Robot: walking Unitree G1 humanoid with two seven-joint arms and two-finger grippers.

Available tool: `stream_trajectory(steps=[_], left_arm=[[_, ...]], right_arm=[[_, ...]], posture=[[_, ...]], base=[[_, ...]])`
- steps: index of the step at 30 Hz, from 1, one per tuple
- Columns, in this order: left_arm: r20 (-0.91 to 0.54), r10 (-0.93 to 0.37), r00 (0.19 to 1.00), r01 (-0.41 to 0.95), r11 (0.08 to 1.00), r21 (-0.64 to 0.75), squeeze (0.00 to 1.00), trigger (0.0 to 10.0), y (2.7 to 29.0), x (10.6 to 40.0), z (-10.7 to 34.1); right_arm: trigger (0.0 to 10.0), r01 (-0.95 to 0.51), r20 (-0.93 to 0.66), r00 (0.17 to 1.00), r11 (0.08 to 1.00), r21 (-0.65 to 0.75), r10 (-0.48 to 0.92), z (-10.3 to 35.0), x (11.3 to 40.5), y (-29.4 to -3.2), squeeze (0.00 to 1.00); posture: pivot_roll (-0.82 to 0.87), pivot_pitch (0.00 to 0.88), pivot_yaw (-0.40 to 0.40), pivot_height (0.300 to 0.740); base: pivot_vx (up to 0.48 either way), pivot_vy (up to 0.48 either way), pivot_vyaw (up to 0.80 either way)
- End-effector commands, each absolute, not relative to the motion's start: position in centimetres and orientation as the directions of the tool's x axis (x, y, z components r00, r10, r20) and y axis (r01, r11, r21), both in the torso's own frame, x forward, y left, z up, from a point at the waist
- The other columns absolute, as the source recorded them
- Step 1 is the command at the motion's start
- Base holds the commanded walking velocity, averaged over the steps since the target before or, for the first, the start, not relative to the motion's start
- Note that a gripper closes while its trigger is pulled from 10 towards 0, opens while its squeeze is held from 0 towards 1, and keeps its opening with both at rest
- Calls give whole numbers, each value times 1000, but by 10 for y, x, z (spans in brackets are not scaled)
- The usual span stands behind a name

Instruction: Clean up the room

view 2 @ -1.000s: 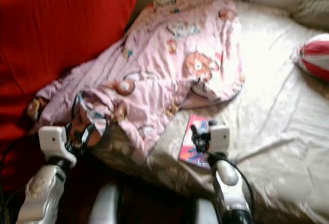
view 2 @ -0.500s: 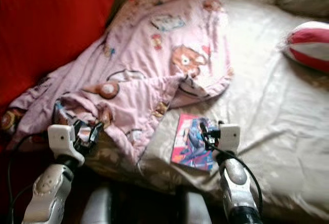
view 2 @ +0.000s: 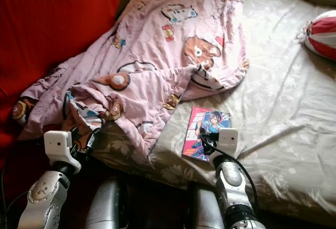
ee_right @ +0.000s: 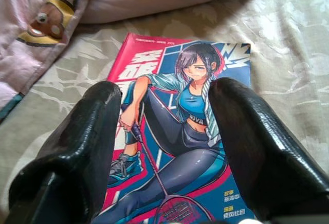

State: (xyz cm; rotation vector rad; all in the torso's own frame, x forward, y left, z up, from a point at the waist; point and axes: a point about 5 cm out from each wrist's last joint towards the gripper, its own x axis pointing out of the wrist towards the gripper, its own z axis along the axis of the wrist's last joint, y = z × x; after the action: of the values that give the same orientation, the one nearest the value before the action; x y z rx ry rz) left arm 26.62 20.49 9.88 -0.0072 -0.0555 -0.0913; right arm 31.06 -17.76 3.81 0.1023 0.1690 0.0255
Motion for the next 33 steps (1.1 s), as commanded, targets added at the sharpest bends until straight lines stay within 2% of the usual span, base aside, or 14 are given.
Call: stream_trajectory(steps=[1, 23, 26, 33], left_arm=[[45, -95, 994, 95, 995, 4, 0, 10000, 205, 263, 98], [45, -95, 994, 95, 995, 4, 0, 10000, 205, 263, 98], [20, -124, 992, 124, 992, 25, 0, 10000, 206, 262, 95], [19, -127, 992, 127, 992, 22, 0, 10000, 203, 262, 94]], right_arm=[[10000, 0, -183, 983, 994, 110, 20, 34, 308, -180, 0], [10000, 0, -183, 983, 994, 110, 20, 34, 308, -180, 0], [10000, 102, -223, 971, 992, 73, -83, 25, 301, -199, 0], [10000, 112, -205, 974, 991, 78, -94, 26, 300, -201, 0]], posture=[[154, 257, -40, 589], [154, 257, -40, 589], [167, 267, -24, 584], [169, 266, -24, 574]], base=[[0, 0, 0], [0, 0, 0], [0, 0, 0], [0, 0, 0]])
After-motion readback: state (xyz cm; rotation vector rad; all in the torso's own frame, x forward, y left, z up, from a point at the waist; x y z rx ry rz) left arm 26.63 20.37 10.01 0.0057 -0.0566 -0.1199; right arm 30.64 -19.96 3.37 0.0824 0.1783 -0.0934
